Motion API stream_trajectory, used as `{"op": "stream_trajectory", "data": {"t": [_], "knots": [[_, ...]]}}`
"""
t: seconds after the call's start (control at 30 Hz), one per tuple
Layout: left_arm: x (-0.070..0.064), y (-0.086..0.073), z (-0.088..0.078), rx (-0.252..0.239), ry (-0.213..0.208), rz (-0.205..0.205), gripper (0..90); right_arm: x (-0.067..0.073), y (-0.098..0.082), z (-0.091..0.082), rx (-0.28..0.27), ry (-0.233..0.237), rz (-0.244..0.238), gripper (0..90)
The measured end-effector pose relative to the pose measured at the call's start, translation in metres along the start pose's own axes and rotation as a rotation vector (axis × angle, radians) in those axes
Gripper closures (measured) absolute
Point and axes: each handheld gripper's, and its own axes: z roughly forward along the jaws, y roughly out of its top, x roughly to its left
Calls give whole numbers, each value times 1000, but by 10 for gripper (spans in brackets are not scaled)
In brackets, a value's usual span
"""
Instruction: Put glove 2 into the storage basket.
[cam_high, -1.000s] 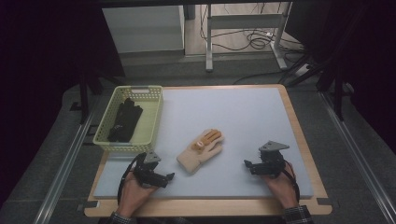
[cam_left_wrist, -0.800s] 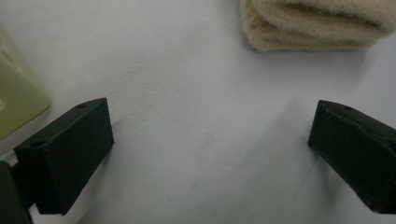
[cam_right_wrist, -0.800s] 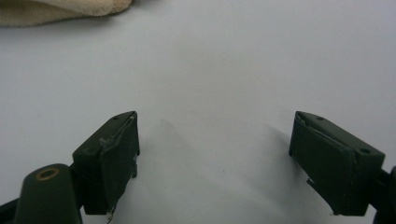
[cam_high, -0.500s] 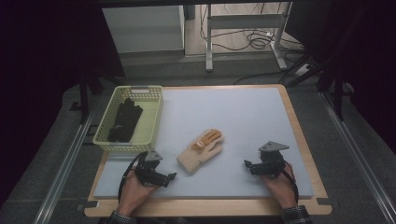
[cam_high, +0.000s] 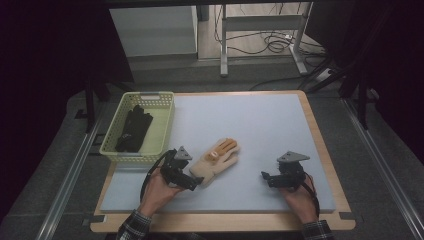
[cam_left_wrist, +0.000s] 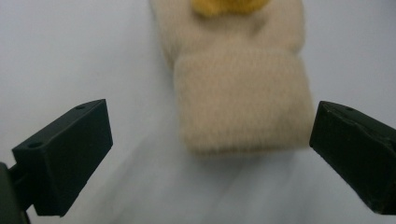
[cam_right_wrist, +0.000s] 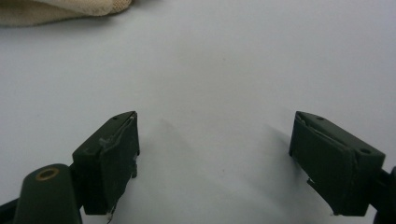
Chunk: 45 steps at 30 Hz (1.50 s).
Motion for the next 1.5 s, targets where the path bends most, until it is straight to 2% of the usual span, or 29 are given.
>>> {"op": "stream_trajectory", "data": {"t": [0.2,0.4,0.6,0.7,0.73,0.8,0.87,1.0,1.1,1.27,1.4,1.5], "knots": [[2,20,15,30,-27,15,0,0,0,0,0,0,0,157],[-3,37,35,72,-49,33,0,0,0,0,0,0,0,157],[-13,46,59,138,-22,76,0,0,0,0,-1,0,0,157],[-16,47,66,162,6,91,2,0,0,0,0,0,0,157],[-16,48,66,159,3,84,2,0,0,0,0,0,0,157],[-15,49,65,155,10,76,48,0,0,0,0,0,0,157],[-13,50,64,159,-4,65,122,0,0,0,0,0,0,157],[-12,53,62,179,-13,79,188,0,0,0,0,0,0,157],[-14,56,59,197,-17,89,312,0,0,0,0,0,-1,157],[-16,58,56,210,-11,69,510,0,0,0,0,0,-1,157],[-12,59,54,201,-32,52,556,0,0,0,1,-1,-1,157],[-9,62,50,181,-18,28,558,0,0,0,0,0,0,157]]}}
